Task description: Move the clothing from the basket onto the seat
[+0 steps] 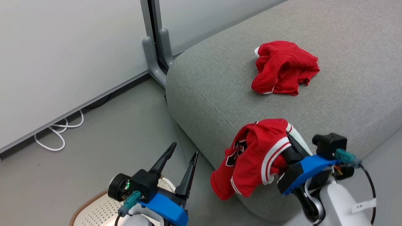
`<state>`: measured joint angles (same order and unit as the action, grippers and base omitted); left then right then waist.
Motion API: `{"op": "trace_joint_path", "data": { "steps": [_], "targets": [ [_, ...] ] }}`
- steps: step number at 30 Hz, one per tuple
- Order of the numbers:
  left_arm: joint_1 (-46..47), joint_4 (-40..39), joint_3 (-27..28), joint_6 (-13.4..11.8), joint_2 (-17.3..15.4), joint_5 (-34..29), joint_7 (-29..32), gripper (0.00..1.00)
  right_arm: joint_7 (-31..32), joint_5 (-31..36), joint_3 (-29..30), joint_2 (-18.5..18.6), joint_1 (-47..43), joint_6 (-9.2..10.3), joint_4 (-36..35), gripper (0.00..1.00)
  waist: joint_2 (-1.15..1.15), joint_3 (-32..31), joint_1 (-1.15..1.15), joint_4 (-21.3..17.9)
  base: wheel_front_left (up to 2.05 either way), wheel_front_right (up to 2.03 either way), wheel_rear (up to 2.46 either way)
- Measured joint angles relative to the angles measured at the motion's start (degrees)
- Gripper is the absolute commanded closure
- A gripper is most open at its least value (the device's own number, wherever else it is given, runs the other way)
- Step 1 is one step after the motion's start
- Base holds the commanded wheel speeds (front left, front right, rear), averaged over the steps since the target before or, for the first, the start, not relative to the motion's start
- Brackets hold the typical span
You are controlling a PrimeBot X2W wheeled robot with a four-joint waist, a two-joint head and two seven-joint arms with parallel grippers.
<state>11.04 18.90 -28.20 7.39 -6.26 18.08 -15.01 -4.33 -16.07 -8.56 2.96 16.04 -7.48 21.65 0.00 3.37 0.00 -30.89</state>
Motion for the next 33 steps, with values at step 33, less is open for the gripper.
{"op": "trace_joint_path", "data": {
  "steps": [33],
  "targets": [
    [16.5, -11.5, -3.7, 0.0, -14.1, -4.8, 0.3, 0.0, 11.2, -3.2, 32.3, 17.2, 47.3, 0.0, 2.1, 1.0, 0.0, 33.5, 0.02, 6.8, 0.0, 0.0, 0.0]
  ]
}}
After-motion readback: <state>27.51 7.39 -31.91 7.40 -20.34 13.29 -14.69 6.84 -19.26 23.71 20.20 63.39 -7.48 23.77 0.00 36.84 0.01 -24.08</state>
